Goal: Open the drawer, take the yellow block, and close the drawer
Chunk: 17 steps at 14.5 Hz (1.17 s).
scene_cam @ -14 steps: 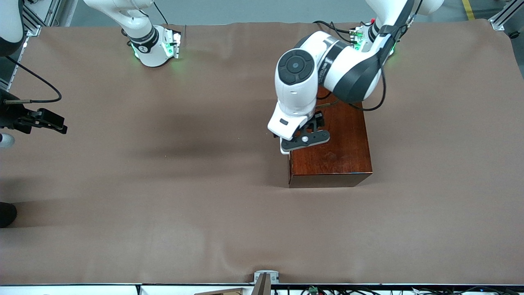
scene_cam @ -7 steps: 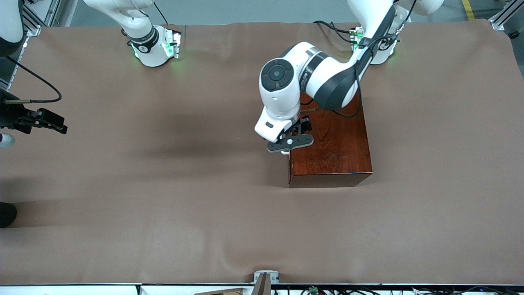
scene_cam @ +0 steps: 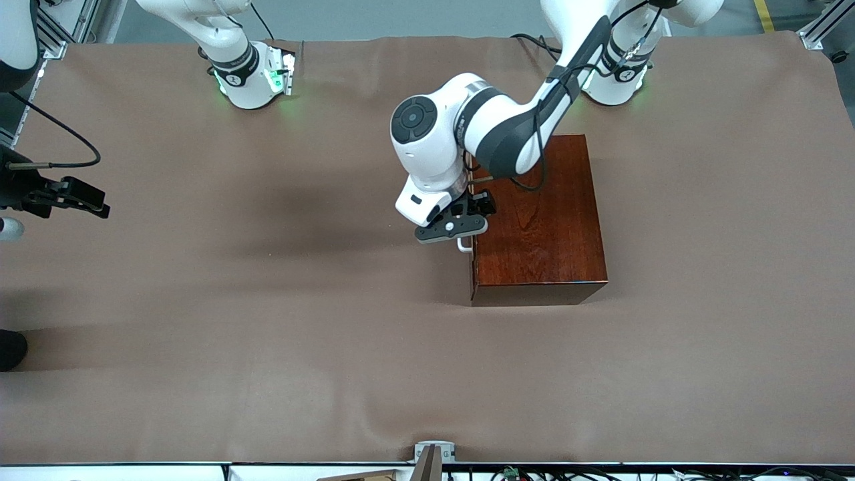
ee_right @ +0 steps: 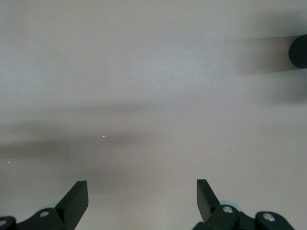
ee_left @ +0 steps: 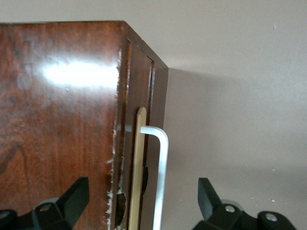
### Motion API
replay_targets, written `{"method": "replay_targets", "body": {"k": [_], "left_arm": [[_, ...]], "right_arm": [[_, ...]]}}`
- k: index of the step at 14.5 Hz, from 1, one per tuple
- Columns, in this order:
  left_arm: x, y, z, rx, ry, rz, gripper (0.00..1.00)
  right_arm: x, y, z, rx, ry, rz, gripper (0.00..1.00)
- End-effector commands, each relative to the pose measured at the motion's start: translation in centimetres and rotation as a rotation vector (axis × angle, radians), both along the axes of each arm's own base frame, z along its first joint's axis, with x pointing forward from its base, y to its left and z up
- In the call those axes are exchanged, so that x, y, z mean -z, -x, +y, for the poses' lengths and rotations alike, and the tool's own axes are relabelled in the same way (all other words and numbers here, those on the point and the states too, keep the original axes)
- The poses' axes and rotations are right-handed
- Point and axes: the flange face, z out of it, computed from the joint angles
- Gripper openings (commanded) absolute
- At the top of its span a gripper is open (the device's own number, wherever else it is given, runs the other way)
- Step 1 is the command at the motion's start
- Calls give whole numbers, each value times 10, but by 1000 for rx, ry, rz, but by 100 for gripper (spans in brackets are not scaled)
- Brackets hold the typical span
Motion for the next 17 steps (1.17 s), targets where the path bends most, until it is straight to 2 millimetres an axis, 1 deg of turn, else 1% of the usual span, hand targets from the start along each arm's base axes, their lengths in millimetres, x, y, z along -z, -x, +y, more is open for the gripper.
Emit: {"method": "replay_targets", "body": {"k": [1, 2, 4, 7, 11, 12, 17], "left_arm": [[-2, -7, -12, -34, 31, -69, 100], [3, -8, -17, -66, 51, -87, 100], [1, -4, -26, -73, 67, -101, 100], [0, -1, -32, -103, 90, -117, 100], [12, 1, -35, -104, 80, -107, 100], [11, 4, -37, -100, 82, -108, 100], [11, 4, -39, -97, 91, -113, 100]], "right_arm": [[-5, 8, -1, -3, 12, -3, 100], [-5, 8, 0, -4, 13, -3, 100], [-5, 8, 0, -4, 12, -3, 100], [-5, 8, 0, -4, 12, -3, 100], [-5, 8, -1, -3, 12, -3, 100], [-5, 8, 0, -4, 12, -3, 100], [-5, 8, 0, -4, 12, -3, 100]]}}
